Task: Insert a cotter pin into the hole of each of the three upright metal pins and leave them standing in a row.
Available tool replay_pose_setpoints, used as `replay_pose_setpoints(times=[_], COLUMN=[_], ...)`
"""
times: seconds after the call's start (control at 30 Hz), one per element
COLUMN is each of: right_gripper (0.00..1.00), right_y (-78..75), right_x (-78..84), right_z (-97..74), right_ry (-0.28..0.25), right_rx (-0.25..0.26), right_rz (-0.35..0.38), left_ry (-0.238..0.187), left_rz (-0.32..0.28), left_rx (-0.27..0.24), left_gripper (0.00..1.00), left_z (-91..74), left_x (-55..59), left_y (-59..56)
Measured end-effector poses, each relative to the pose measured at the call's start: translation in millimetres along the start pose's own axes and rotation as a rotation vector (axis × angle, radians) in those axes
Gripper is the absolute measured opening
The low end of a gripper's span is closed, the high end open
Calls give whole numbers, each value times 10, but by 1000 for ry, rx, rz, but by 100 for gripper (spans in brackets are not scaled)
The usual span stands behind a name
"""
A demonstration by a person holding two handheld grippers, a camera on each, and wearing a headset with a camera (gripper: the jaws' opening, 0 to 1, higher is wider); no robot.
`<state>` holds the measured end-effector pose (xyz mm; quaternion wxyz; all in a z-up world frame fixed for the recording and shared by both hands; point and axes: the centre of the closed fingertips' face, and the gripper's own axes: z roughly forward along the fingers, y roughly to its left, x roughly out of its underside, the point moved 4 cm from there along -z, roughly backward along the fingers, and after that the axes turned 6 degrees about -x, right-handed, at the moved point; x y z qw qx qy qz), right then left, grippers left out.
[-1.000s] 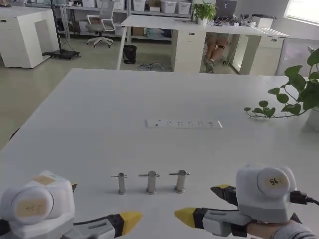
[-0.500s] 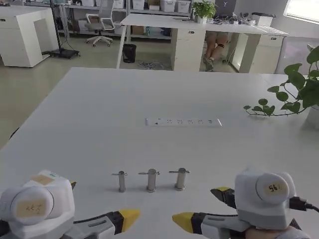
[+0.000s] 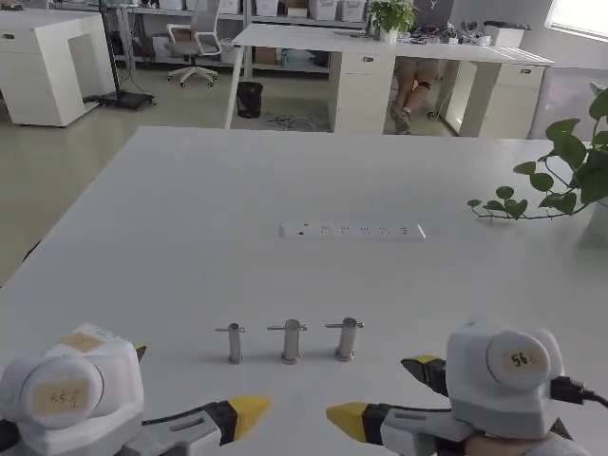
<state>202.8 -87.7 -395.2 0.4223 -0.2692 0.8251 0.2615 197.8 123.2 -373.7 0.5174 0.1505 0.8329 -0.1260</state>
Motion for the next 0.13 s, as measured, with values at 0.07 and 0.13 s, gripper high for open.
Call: replay_pose_setpoints(times=[0.07,0.13], right_gripper=[75,74], right_y=[4,4], right_x=[0,1], right_z=[-1,-2], right_ry=[-2,-1], right_rx=[0,1], right_rz=[2,1], left_ry=[2,0], left_rz=[1,-1], left_rx=[1,2], left_gripper=[95,95], left_z=[0,1], left_x=[4,2], left_y=[-2,-9])
